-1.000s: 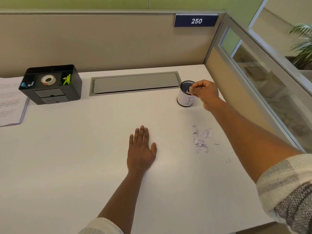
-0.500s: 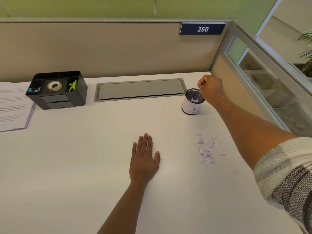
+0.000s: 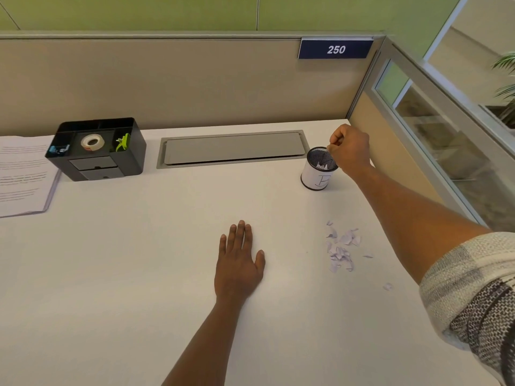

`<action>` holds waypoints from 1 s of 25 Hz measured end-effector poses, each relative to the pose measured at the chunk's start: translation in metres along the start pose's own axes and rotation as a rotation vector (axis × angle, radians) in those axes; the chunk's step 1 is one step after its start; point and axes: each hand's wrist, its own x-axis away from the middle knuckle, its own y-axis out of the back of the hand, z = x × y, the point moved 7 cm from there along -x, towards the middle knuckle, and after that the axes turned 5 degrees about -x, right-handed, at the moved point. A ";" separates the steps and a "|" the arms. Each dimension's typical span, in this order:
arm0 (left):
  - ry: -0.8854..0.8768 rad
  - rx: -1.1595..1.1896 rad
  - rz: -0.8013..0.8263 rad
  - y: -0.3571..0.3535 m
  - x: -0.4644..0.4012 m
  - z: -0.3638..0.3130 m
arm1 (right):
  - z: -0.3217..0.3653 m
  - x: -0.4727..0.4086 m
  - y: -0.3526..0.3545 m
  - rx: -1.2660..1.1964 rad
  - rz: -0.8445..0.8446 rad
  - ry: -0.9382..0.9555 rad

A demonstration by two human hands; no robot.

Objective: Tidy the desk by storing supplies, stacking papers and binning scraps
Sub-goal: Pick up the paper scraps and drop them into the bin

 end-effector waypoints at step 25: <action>0.000 -0.002 0.017 -0.002 0.000 0.001 | -0.046 0.103 0.010 0.101 0.110 0.082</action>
